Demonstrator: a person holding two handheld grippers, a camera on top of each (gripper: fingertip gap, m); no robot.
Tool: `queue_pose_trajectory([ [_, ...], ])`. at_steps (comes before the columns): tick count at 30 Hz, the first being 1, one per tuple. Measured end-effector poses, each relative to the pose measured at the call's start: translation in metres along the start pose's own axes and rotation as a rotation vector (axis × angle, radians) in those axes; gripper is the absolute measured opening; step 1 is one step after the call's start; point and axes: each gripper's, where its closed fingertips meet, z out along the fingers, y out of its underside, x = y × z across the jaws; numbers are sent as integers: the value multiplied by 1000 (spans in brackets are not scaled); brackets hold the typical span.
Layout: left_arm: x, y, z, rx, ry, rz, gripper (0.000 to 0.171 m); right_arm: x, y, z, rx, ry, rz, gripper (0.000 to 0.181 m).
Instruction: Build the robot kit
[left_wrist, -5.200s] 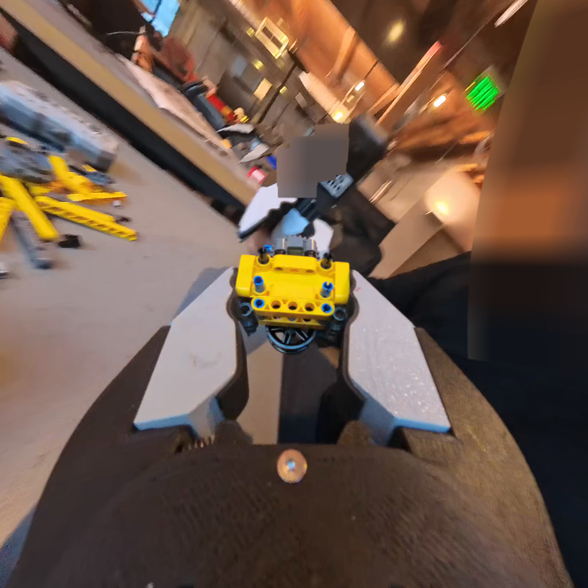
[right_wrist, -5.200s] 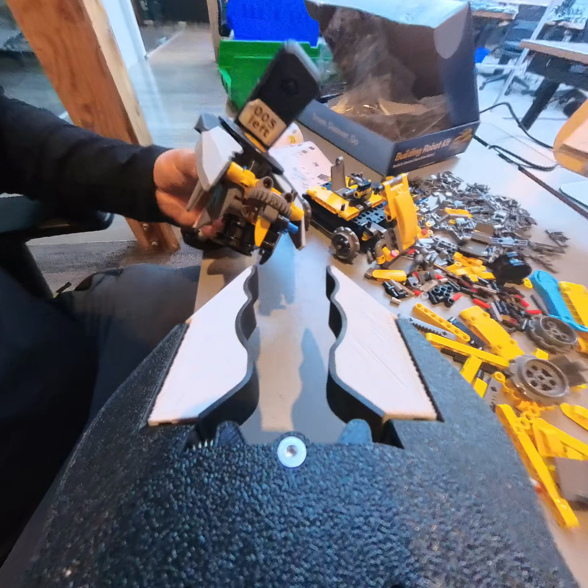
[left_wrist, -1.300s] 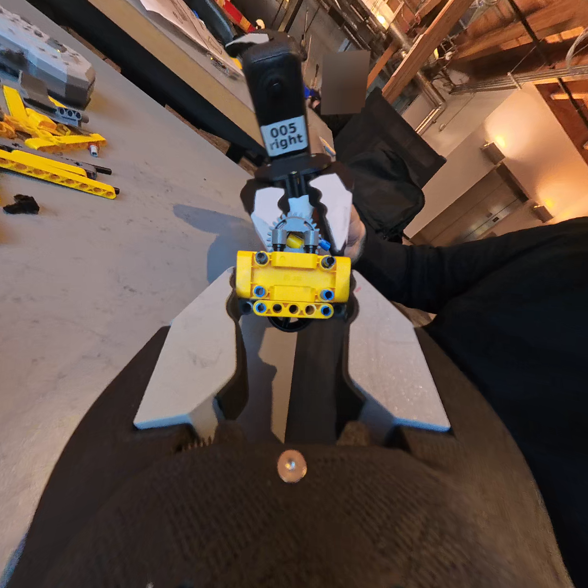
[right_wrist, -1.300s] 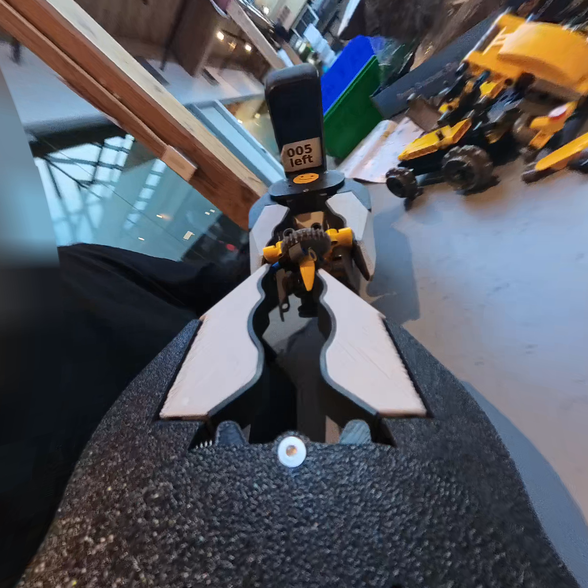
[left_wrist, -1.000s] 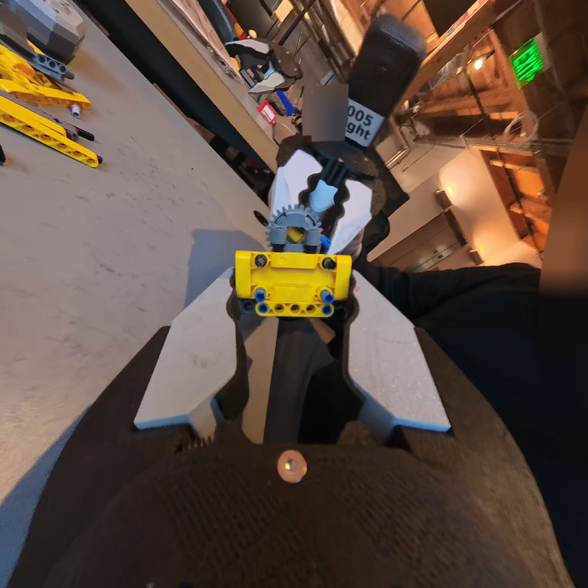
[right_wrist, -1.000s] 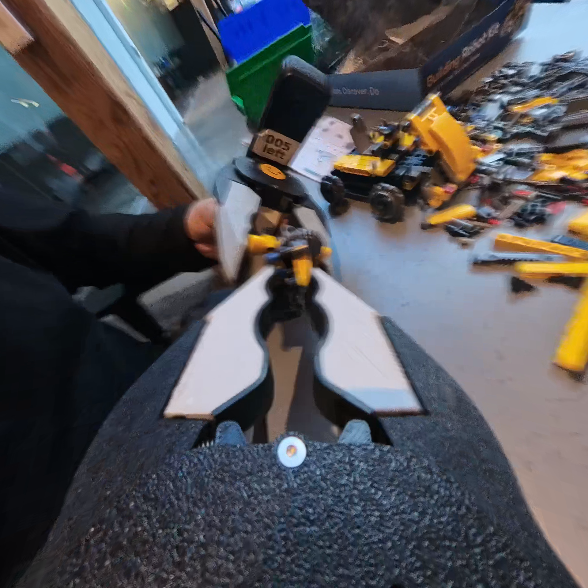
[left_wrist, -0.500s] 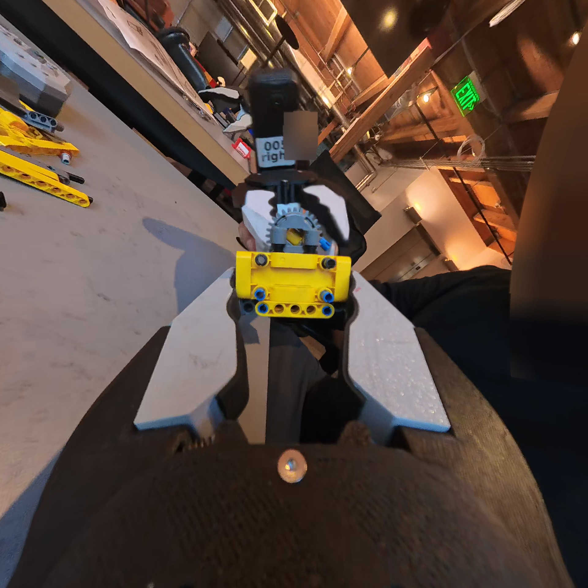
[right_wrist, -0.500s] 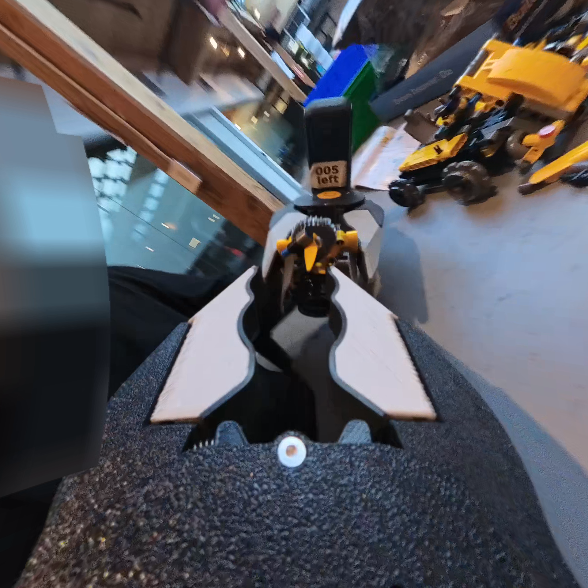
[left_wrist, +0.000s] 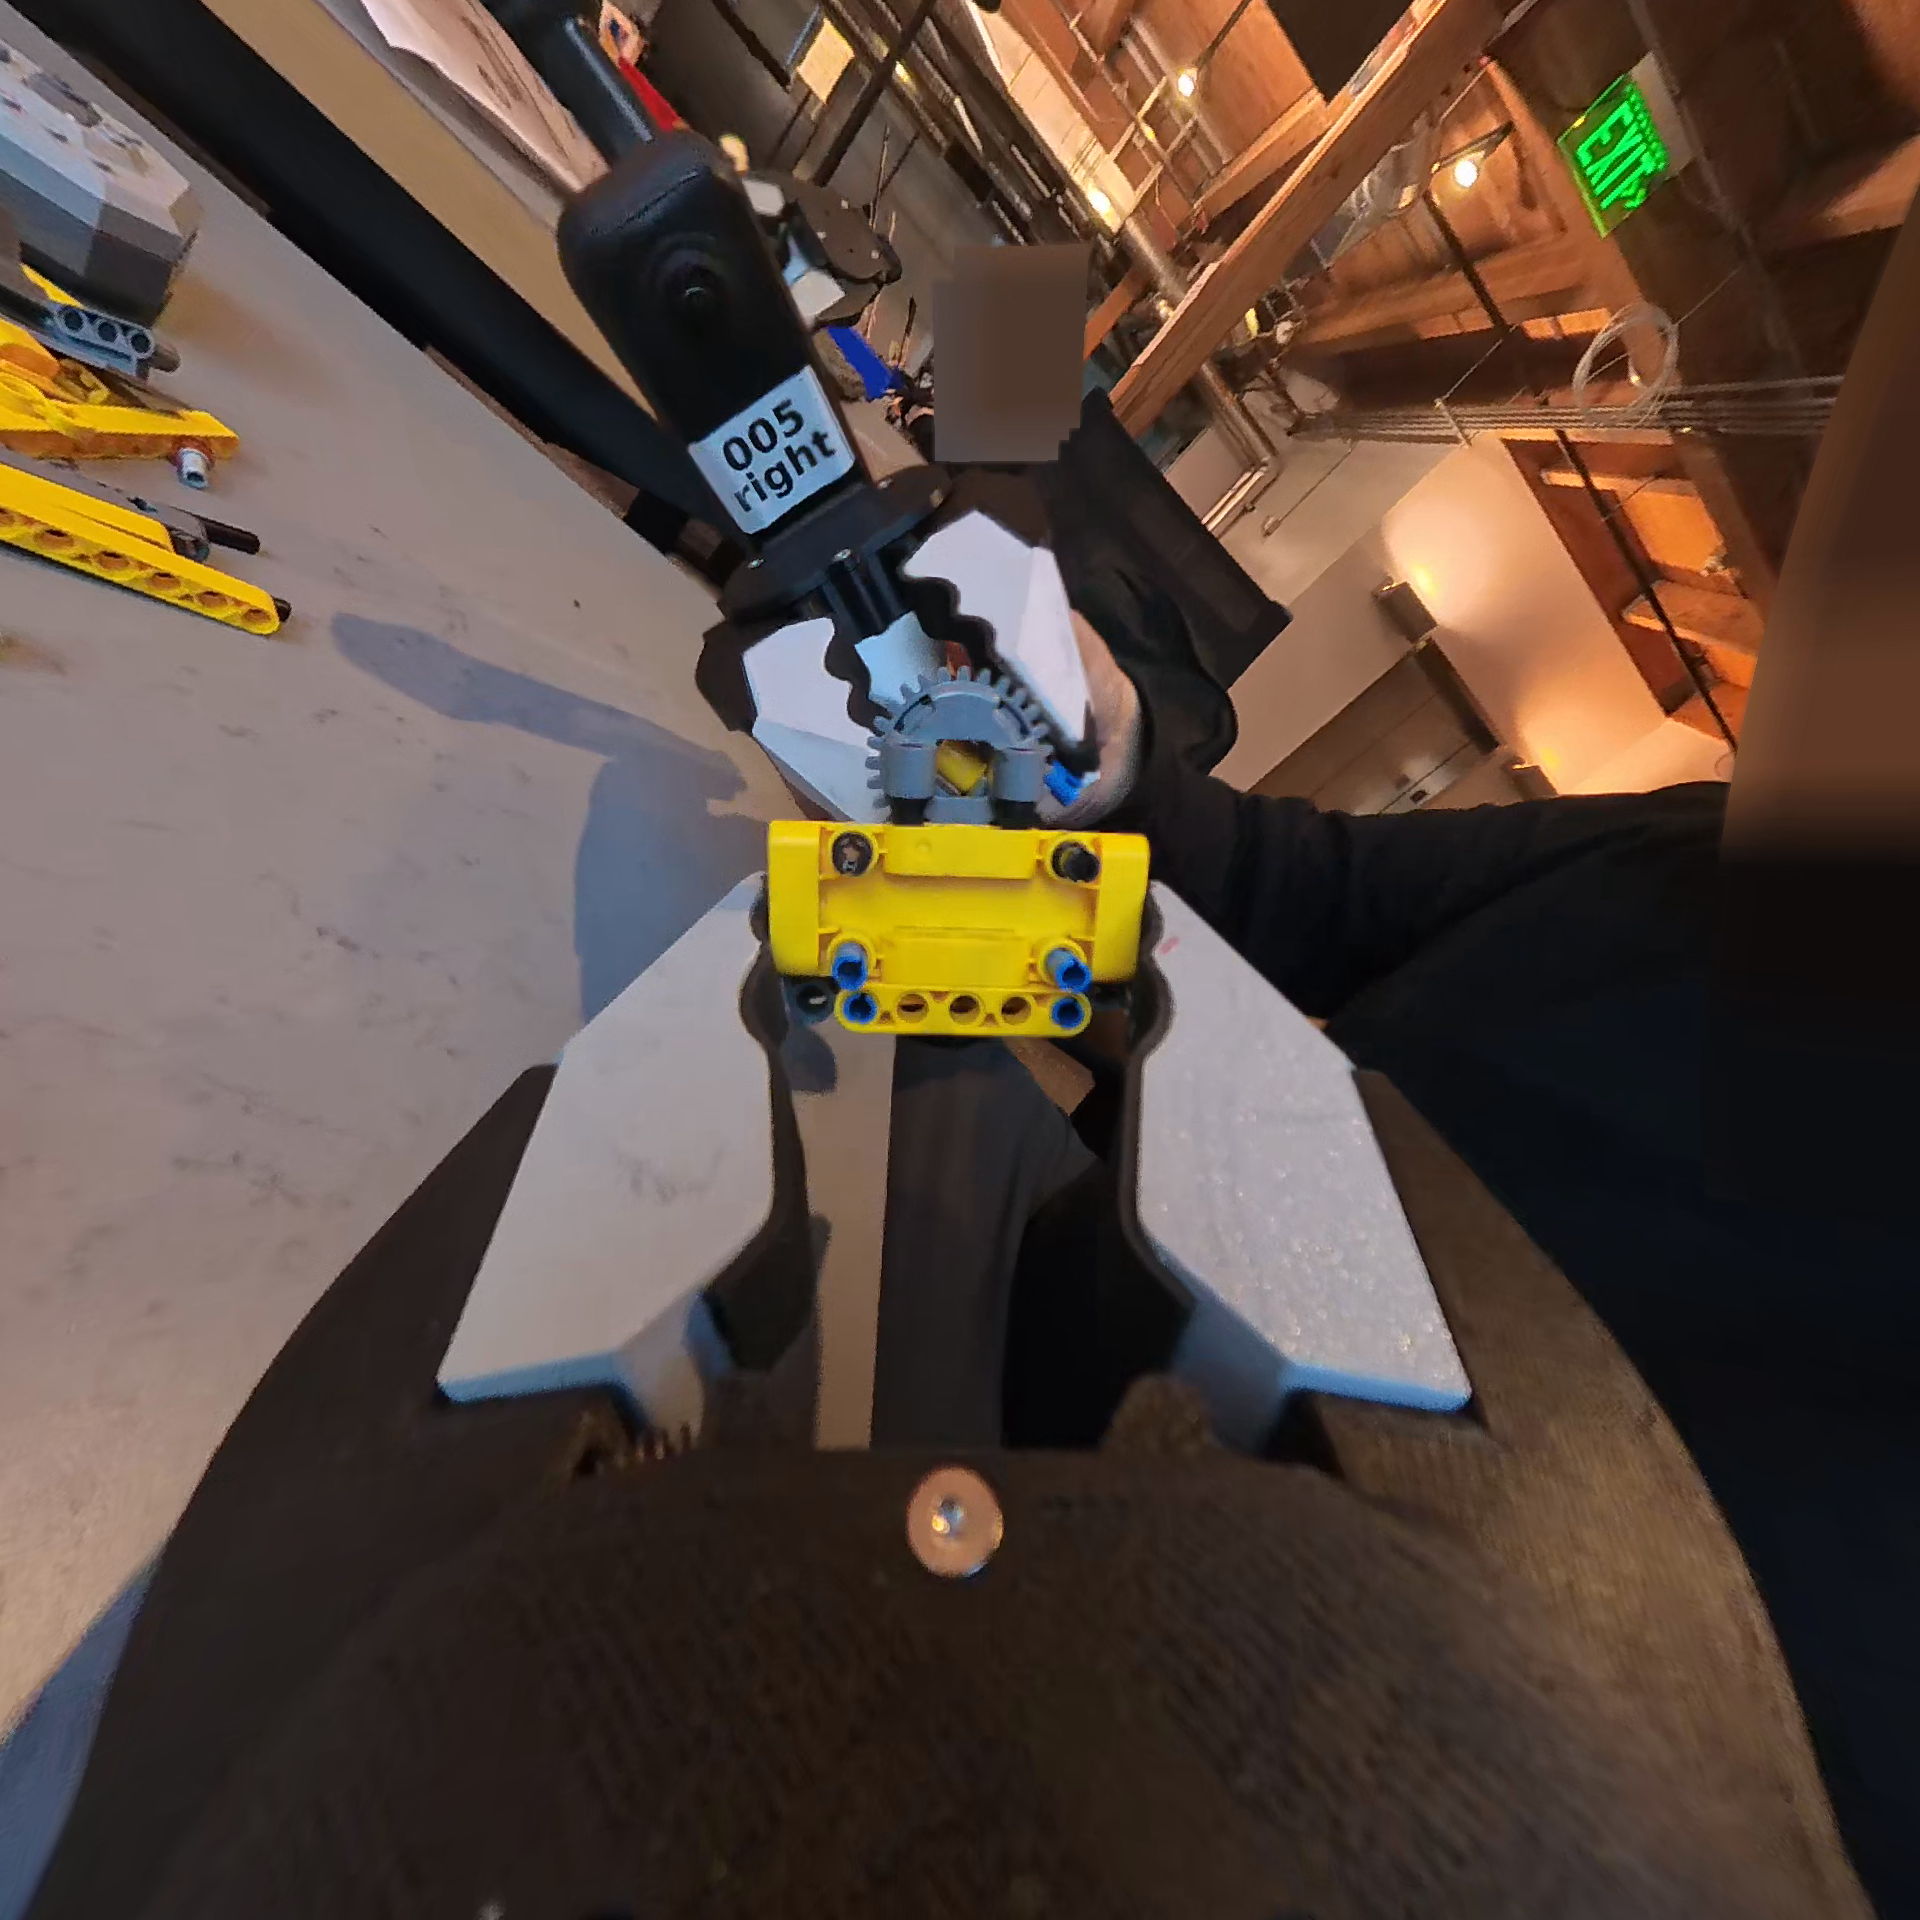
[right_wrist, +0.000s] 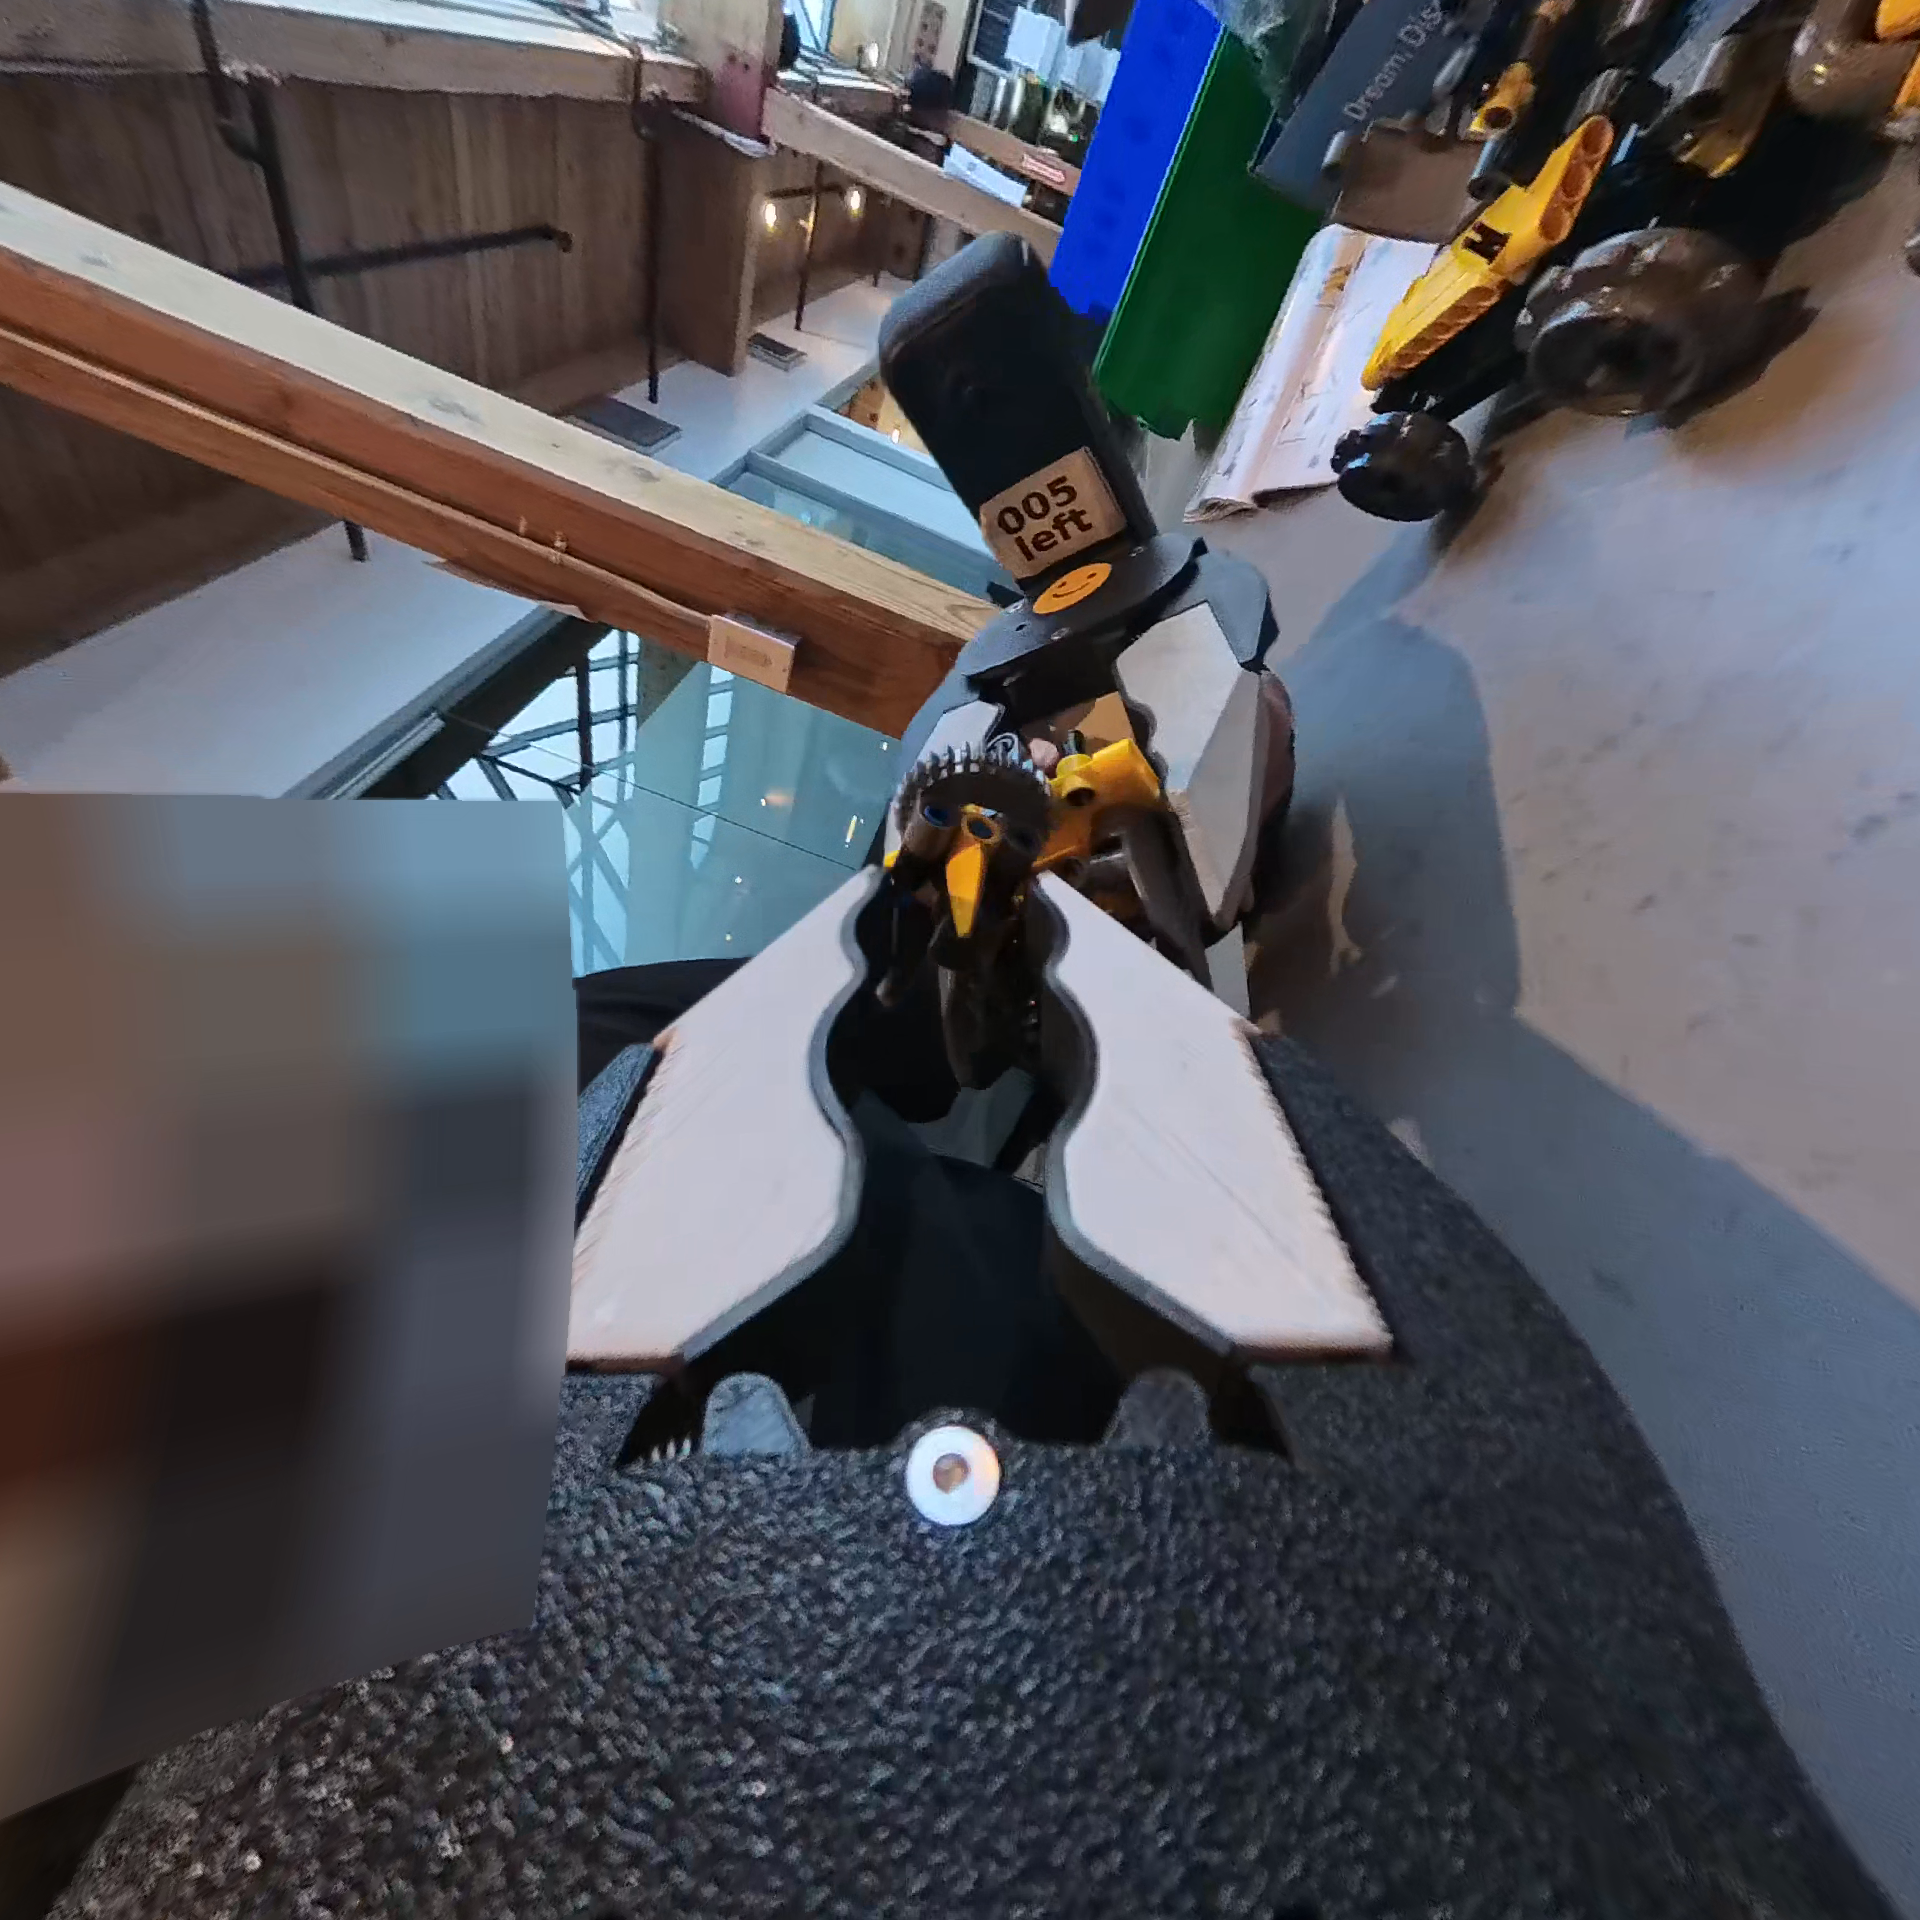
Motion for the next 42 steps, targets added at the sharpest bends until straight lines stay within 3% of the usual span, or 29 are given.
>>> queue_pose_trajectory([
  [7,-6,8,0,-72,-87,77,66,5,3,0,5,-33,71,25],
  [14,-11,10,-1,-87,-125,83,66,10,1,0,16,-24,30,24],
  [24,-7,5,0,-19,-40,-64,66,14,-5,3,-25,271,-422,22],
  [27,5,0,0,41,88,-150,66,8,-8,5,-94,366,-576,22],
  [35,29,-5,-6,46,315,-248,66,-3,-11,13,-228,533,-911,23],
  [42,24,0,-3,18,255,-172,66,-4,-7,13,-126,351,-532,23],
])
